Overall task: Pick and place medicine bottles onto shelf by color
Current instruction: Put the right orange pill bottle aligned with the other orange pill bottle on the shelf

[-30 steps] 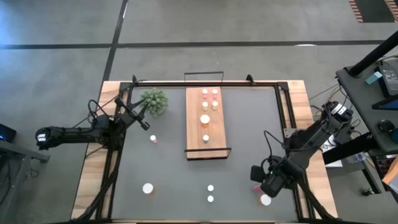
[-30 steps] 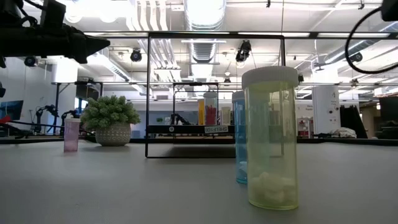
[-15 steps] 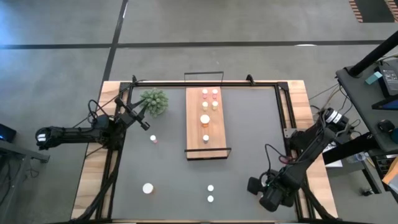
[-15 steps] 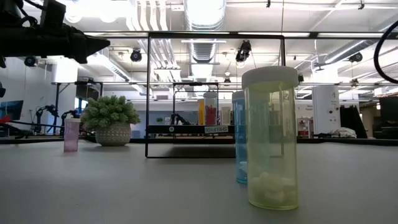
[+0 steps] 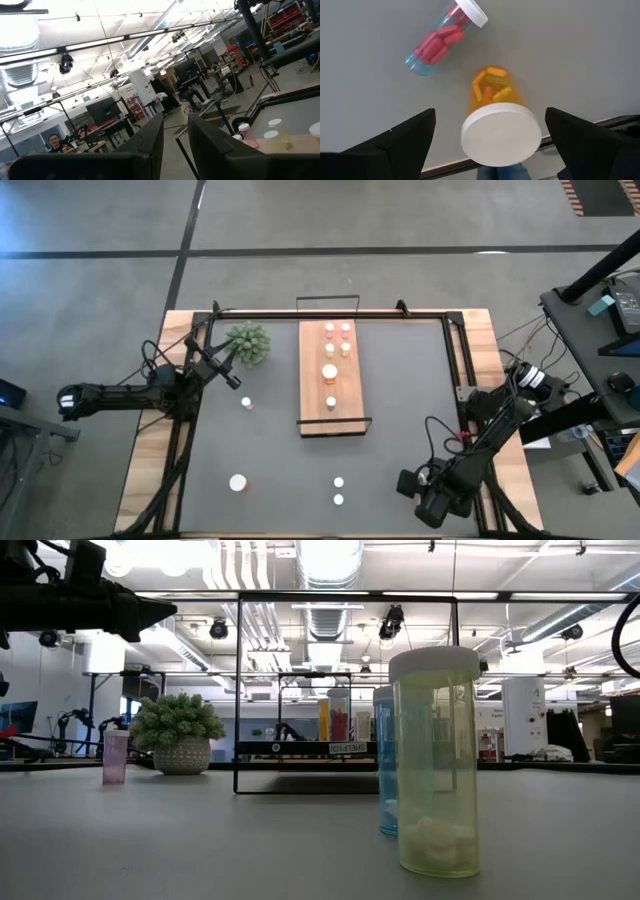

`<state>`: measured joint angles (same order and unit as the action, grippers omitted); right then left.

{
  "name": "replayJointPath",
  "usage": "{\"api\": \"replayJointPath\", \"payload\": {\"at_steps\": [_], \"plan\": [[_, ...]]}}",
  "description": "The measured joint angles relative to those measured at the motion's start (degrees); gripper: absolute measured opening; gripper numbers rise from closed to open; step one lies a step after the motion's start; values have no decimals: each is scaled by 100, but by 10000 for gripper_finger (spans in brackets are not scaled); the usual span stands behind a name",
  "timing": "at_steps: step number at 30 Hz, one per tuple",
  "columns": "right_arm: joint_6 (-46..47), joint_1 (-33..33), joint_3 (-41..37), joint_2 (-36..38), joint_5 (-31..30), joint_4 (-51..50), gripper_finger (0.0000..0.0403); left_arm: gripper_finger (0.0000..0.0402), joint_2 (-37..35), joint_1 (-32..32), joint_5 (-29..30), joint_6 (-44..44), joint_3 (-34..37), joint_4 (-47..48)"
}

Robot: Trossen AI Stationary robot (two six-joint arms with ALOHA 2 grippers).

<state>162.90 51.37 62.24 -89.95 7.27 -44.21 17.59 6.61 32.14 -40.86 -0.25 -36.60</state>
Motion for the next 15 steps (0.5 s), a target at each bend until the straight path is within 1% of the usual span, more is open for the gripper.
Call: {"api": "replayJointPath", "payload": {"at_steps": [3,15], "plan": [[-58,2,0,4,-61,-4,345,72,2,0,0,0,0,0],[-87,0,-4,13,-112,-22,246,72,1,-1,2,0,0,0]]}}
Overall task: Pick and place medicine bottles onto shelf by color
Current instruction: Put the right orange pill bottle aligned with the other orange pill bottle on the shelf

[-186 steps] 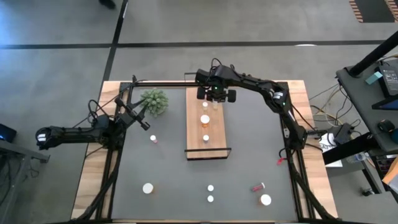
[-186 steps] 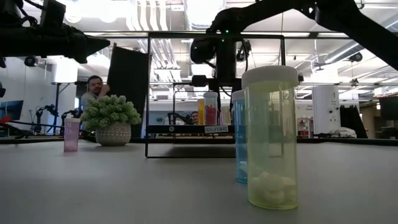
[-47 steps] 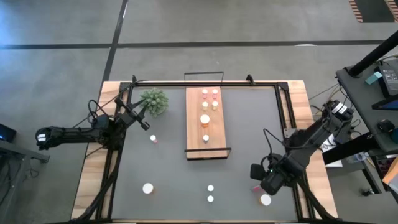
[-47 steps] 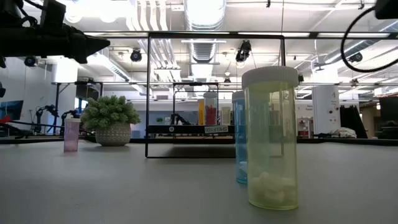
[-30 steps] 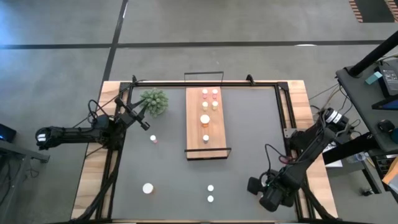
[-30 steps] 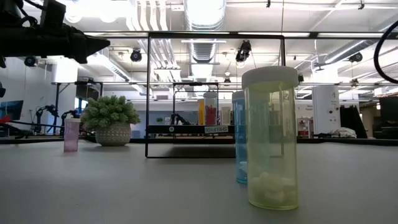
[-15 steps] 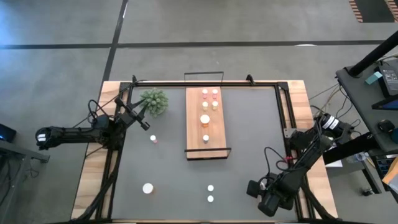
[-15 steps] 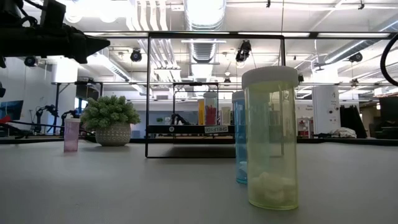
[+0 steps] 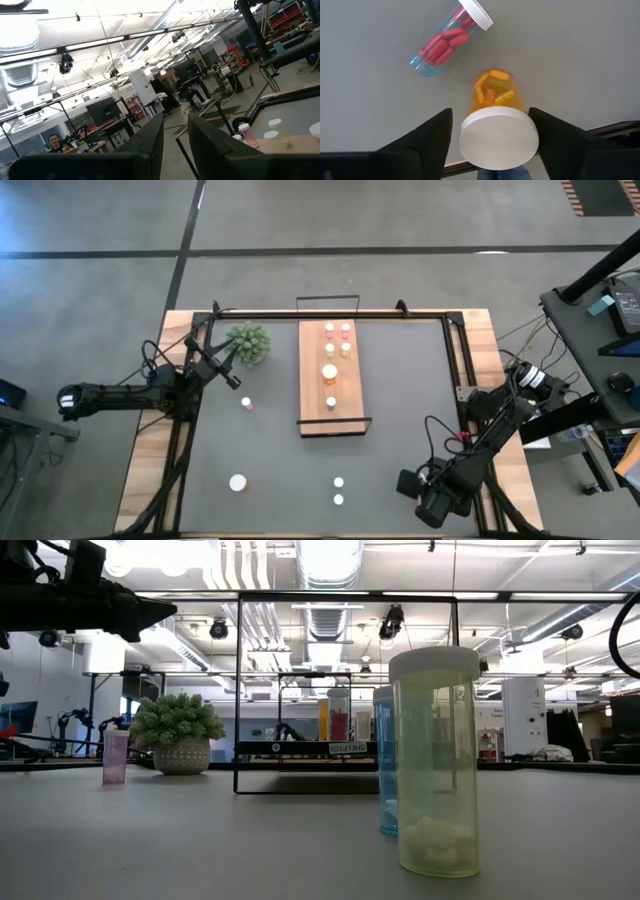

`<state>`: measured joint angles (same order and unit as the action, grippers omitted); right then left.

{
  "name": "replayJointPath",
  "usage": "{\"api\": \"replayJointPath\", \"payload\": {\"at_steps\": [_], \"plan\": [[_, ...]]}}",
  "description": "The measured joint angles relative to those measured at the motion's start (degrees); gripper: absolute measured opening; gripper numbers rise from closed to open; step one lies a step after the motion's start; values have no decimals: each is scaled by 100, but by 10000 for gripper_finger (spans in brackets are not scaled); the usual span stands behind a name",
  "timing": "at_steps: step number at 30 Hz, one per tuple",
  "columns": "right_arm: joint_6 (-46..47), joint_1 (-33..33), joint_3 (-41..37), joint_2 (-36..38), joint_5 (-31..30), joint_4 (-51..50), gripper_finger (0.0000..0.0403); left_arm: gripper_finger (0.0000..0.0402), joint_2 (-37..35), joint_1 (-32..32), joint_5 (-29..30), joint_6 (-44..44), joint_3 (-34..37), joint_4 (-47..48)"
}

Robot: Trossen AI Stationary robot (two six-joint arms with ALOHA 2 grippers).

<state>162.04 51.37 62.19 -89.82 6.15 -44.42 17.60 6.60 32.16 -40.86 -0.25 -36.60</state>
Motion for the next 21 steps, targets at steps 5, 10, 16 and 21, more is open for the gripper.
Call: {"api": "replayJointPath", "payload": {"at_steps": [5,10,16,21], "plan": [[-2,0,0,2,-14,20,209,72,0,1,-1,0,0,0],[-2,-24,0,13,-21,-4,198,72,1,1,-1,0,0,0],[-15,-157,-7,157,-130,-362,210,72,1,-2,-2,0,1,0],[-249,-334,-7,427,-286,-859,202,72,1,-2,-1,0,0,0]]}}
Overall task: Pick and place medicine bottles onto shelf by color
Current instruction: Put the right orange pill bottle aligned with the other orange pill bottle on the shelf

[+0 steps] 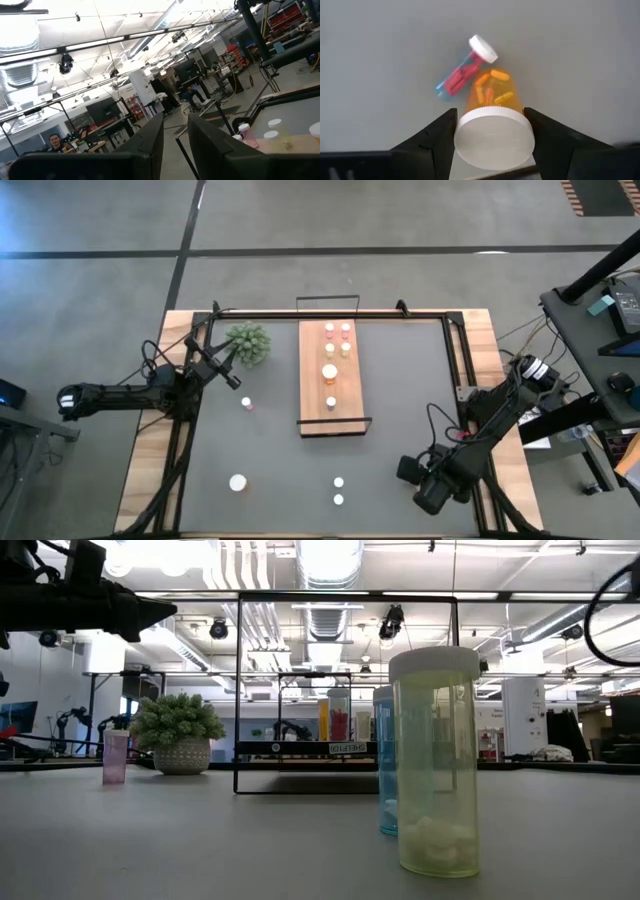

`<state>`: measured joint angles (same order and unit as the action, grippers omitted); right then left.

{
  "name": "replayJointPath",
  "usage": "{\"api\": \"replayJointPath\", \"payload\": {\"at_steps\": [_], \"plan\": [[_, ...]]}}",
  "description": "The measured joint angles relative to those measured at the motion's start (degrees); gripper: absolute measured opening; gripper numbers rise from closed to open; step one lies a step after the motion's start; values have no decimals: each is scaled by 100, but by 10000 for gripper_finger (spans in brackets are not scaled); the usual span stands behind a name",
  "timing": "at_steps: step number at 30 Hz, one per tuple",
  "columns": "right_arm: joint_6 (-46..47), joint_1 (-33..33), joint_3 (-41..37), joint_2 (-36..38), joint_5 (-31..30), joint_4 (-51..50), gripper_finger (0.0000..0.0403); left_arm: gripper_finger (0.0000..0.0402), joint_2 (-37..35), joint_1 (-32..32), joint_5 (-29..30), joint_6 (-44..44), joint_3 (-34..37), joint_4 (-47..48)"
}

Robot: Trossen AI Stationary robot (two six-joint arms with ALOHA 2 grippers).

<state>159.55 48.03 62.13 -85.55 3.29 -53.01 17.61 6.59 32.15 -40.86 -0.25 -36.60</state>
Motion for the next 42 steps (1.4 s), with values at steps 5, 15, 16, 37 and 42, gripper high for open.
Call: {"api": "replayJointPath", "payload": {"at_steps": [5,15,16,37,42], "plan": [[-287,-303,0,307,-48,-552,201,72,0,1,-1,0,1,0],[-1123,-1098,0,976,-126,-1537,202,72,0,1,1,0,1,-2],[-1239,-1169,0,1045,-182,-1624,202,72,0,0,-1,0,2,-1],[-3532,-3381,0,1483,-479,-1663,205,72,0,1,1,0,1,-1],[-4177,-4066,100,1418,-450,-1501,205,72,0,0,0,0,1,0]]}}
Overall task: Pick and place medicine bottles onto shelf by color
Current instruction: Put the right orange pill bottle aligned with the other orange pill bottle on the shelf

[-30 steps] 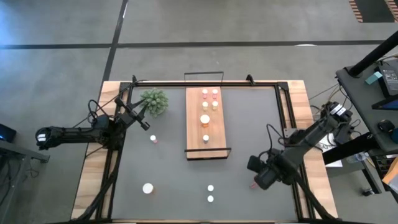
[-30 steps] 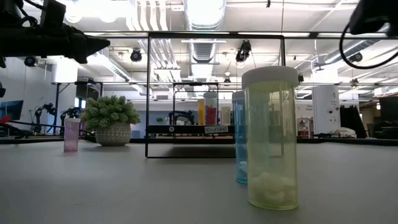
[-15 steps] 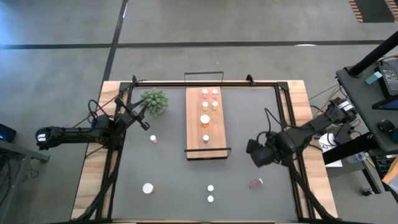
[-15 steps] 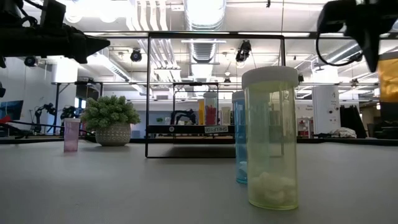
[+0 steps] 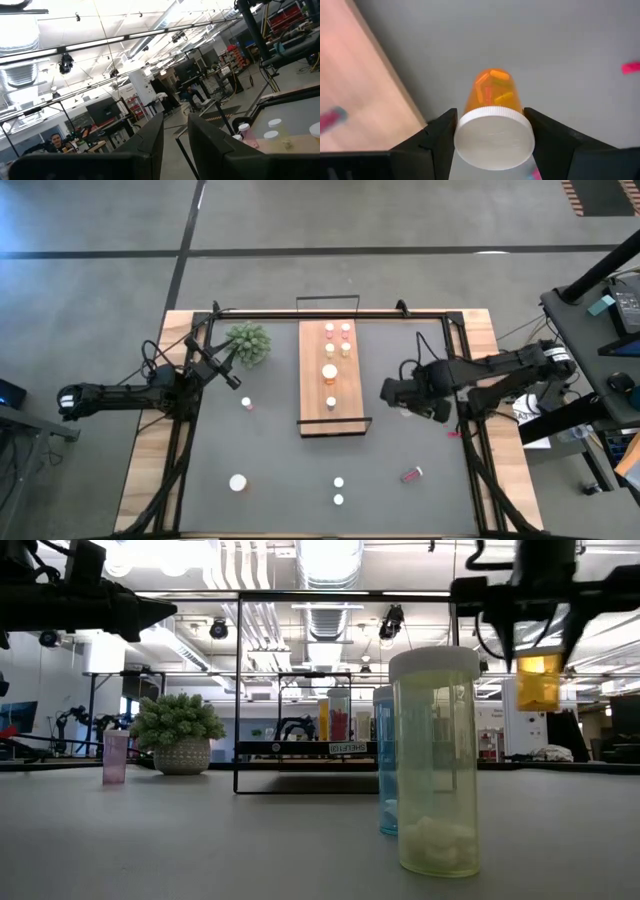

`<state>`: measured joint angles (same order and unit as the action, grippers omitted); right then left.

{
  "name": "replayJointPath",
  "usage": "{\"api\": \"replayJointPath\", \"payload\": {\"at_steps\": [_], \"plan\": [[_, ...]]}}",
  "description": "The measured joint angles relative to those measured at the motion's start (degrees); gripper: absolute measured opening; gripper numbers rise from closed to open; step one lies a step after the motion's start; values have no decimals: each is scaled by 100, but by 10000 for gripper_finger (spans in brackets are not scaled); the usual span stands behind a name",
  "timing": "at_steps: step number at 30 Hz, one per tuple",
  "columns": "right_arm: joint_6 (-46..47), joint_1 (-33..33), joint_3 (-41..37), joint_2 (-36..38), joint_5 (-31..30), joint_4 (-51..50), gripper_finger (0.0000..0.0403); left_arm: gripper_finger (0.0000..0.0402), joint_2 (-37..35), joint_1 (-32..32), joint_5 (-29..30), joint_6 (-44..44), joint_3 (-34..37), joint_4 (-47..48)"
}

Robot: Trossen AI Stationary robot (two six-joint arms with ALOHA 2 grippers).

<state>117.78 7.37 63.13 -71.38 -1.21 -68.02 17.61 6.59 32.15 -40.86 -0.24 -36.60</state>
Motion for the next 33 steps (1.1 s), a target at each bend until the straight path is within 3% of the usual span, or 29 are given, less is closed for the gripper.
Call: {"api": "replayJointPath", "payload": {"at_steps": [7,17,22,33], "plan": [[-635,-719,490,-565,13,-75,205,72,0,1,0,0,-1,4],[-1633,-1496,1769,-1772,16,-200,205,72,-2,2,-1,0,1,-2],[-2069,-1843,2344,-2338,296,-206,205,72,0,1,-1,0,1,2],[-2492,-2243,3007,-3032,487,0,205,72,0,0,-1,0,1,1]]}}
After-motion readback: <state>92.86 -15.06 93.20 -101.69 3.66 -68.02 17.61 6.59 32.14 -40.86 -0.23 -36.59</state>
